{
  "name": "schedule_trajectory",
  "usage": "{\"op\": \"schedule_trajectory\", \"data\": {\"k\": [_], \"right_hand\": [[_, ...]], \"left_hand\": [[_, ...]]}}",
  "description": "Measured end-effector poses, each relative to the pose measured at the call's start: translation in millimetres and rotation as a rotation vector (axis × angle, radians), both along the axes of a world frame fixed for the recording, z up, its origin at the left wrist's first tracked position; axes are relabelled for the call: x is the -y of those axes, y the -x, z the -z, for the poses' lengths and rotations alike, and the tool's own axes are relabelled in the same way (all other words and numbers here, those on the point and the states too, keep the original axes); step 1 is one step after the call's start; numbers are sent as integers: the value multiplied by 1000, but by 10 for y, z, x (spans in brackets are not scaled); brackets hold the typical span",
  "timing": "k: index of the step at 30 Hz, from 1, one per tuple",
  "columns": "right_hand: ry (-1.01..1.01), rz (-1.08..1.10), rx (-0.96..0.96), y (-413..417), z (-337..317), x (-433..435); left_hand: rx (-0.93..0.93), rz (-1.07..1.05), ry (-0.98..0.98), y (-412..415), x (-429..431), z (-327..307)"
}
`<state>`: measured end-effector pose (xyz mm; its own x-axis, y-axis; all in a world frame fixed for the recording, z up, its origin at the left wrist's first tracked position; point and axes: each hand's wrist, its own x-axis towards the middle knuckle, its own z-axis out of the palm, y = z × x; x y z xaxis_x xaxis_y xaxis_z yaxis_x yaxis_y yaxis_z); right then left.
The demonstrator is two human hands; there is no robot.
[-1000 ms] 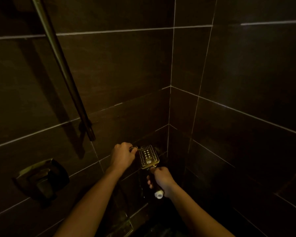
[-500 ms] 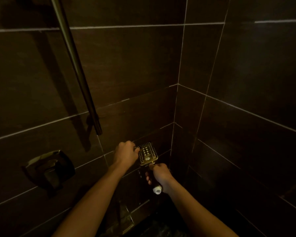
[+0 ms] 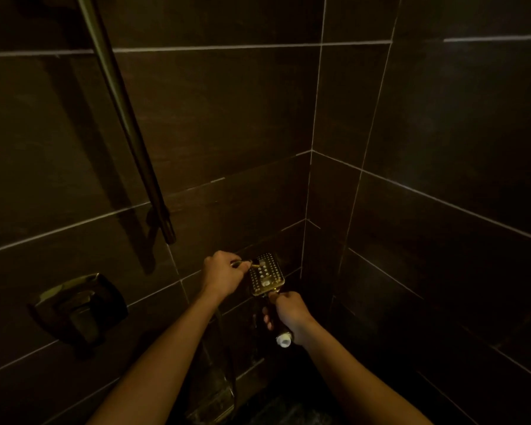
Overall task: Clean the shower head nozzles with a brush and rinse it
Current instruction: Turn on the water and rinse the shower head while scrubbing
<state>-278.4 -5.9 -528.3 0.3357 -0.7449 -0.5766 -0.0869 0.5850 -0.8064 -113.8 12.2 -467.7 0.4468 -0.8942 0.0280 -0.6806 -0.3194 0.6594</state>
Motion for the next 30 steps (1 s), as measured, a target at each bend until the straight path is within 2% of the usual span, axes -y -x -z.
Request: {"op": "schedule_trajectory", "data": {"k": [8, 15, 22, 27, 30], "right_hand": [[-15, 7, -2, 10, 22, 59], [38, -17, -61, -190, 50, 41], [38, -20, -48, -217, 4, 37], [41, -20, -40, -244, 14, 39], [72, -35, -47, -274, 32, 23]], "left_hand": [[2, -98, -21, -129, -108, 26], [-112, -17, -11, -122, -111, 18], [19, -103, -63, -170, -173, 7], [-181, -69, -23, -246, -230, -15], [-197, -9, 23, -174, -236, -24]]}}
